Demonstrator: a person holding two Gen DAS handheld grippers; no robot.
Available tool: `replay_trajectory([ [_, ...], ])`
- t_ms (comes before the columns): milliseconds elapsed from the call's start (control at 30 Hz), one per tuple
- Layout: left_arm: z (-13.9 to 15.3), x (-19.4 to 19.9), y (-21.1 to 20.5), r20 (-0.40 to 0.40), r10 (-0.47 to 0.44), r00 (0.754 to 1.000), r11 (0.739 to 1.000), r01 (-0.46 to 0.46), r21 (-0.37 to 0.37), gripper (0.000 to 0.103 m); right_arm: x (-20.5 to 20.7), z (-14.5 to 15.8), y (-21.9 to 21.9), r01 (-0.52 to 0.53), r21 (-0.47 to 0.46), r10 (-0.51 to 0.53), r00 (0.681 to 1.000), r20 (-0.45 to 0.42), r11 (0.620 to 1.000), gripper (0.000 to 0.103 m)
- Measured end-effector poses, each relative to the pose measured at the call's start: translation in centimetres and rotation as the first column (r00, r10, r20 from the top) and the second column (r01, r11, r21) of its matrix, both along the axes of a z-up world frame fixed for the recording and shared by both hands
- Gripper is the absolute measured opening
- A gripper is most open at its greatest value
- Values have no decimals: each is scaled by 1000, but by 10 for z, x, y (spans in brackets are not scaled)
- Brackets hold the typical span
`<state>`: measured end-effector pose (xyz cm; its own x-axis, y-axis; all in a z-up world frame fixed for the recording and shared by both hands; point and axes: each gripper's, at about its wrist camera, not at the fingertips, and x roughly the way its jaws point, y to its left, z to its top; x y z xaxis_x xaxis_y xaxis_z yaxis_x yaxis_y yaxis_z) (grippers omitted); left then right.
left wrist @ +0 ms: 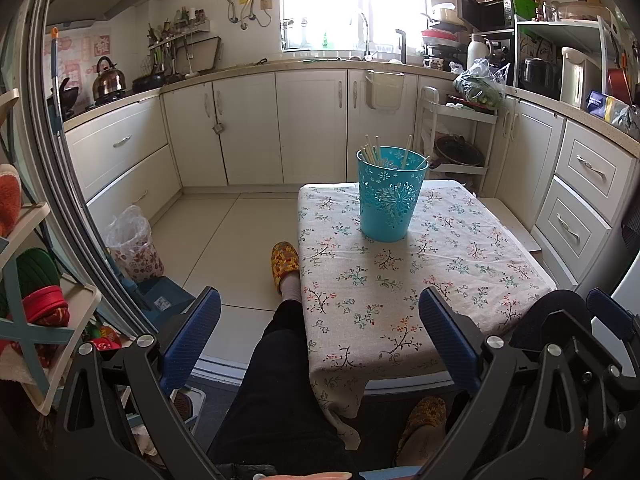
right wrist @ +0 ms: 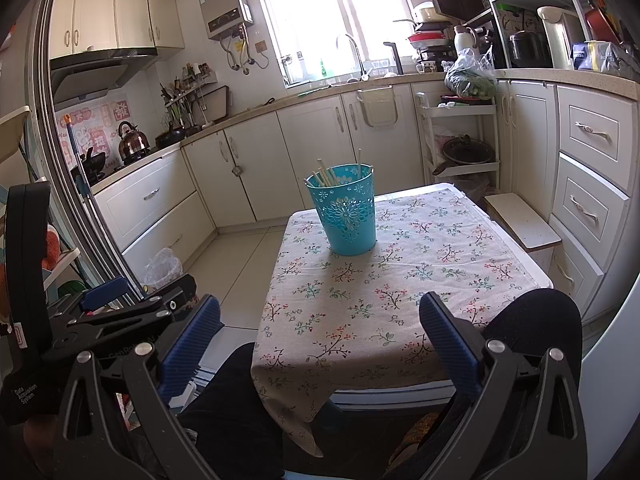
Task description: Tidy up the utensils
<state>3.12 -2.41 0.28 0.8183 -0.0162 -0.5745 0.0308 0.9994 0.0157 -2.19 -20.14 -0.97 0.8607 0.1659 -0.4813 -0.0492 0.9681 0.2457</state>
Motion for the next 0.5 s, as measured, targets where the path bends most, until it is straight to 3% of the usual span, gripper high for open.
replay_trajectory([
  [500, 0, 0, 0, 1, 1, 1000, 1000, -1, 1, 95, 0, -1, -1, -4, 0, 4, 1000, 1, 1000, 95],
])
